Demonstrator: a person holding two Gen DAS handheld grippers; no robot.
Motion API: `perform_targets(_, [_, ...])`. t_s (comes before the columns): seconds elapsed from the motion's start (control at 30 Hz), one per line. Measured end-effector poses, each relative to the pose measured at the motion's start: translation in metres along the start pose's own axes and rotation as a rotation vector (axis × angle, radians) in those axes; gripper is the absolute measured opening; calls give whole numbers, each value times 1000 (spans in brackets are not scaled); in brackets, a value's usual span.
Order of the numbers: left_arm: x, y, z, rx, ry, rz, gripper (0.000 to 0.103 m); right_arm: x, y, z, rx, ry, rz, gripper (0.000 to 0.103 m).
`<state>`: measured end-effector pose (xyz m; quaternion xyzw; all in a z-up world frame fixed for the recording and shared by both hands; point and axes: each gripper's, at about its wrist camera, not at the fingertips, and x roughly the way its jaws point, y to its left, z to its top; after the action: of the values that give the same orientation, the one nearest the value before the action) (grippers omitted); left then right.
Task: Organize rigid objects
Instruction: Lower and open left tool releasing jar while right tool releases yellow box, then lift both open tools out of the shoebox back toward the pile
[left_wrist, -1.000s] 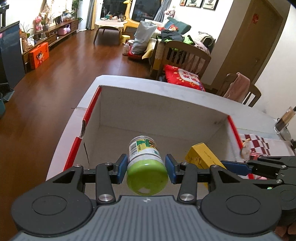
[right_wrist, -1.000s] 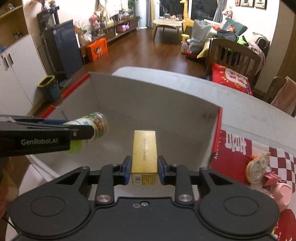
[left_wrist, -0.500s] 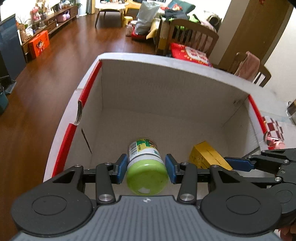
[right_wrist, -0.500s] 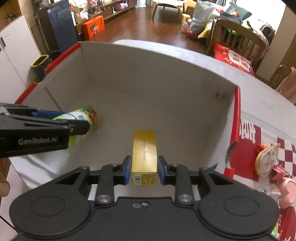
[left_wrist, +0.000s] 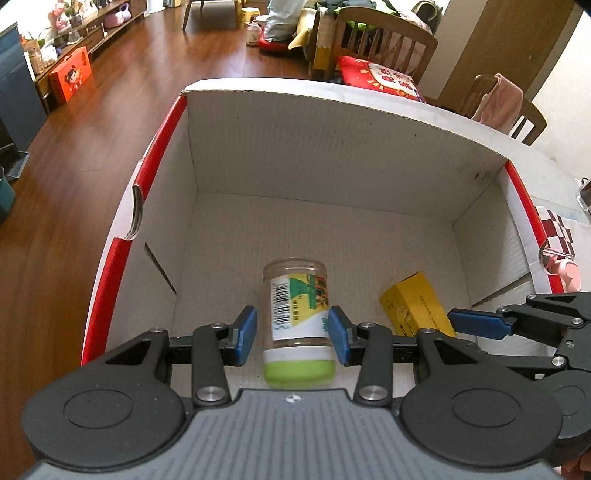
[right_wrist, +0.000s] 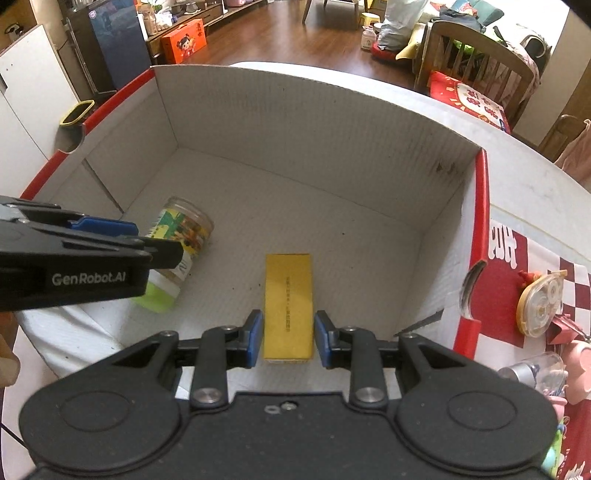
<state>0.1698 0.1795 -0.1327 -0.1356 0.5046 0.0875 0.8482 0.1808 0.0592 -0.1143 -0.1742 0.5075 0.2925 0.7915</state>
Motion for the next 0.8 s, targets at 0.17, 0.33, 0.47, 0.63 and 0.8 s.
perform_targets(0.17, [-3,-5,2,13,-18,5,42,-8,-4,1,5,-25,22,35])
perform_targets(0.33, [-11,-6,-1,4,-32,2,42,-19,-5,-3,-10,-56,33,42])
perform_targets(0.47, [-19,-7,-5,0,-47,5,42,-29,-8,-6,-2,-81,44,45])
perform_targets(0.63, [-35,-11,-11,4,-74,6,46,-46,-11,-10,10,-115,51,49])
perform_targets(0.8, [-53,-18,-15,10,-108,-2,46,-66,-15,-17,26,-160,66,52])
